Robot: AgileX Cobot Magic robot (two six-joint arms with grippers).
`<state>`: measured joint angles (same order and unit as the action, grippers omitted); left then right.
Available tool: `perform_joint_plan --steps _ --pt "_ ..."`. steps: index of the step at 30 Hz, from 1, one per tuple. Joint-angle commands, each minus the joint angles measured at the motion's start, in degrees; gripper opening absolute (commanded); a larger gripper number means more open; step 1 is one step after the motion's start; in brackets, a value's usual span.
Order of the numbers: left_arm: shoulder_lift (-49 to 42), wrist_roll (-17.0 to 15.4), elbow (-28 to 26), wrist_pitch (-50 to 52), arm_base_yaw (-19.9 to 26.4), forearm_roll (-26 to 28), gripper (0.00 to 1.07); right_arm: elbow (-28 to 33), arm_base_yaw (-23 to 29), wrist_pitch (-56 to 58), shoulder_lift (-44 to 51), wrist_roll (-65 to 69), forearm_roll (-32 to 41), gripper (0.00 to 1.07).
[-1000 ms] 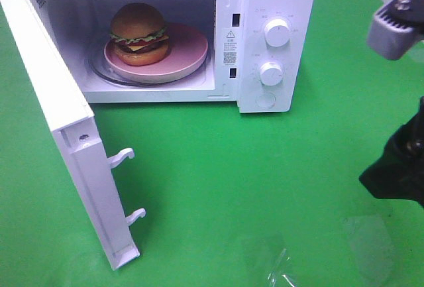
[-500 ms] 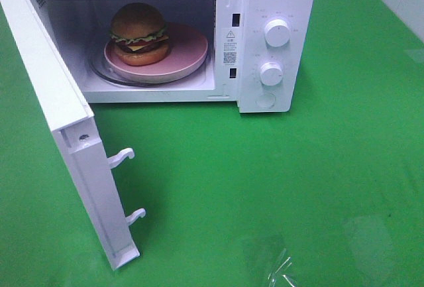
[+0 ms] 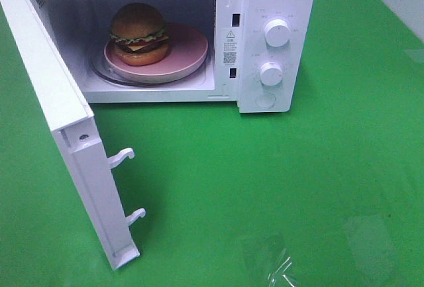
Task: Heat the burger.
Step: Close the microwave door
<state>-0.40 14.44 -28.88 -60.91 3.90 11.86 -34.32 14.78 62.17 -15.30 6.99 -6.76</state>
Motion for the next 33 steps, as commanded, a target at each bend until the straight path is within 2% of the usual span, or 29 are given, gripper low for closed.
perform_joint_plan --steps 1,6,13,21,33 --pt "-1.0 -0.1 0.0 0.7 -0.3 0.3 0.98 1.0 -3.6 -2.1 4.0 0.7 0.6 0.76" --pt "-1.0 -0.1 0.0 0.7 -0.3 0.3 0.98 3.4 -8.0 -2.2 8.8 1.1 3.4 0.76" --pt "-1.0 -0.1 0.0 0.7 -0.3 0.3 0.98 5.2 -10.2 -4.9 12.0 0.5 4.1 0.76" --pt "-1.0 -0.1 0.0 0.7 -0.3 0.3 0.98 5.3 -12.4 -4.9 17.1 -0.7 4.2 0.76" --pt "-1.0 0.0 0.0 0.7 -0.3 0.4 0.98 5.3 -12.7 -4.9 17.0 -1.2 4.6 0.76"
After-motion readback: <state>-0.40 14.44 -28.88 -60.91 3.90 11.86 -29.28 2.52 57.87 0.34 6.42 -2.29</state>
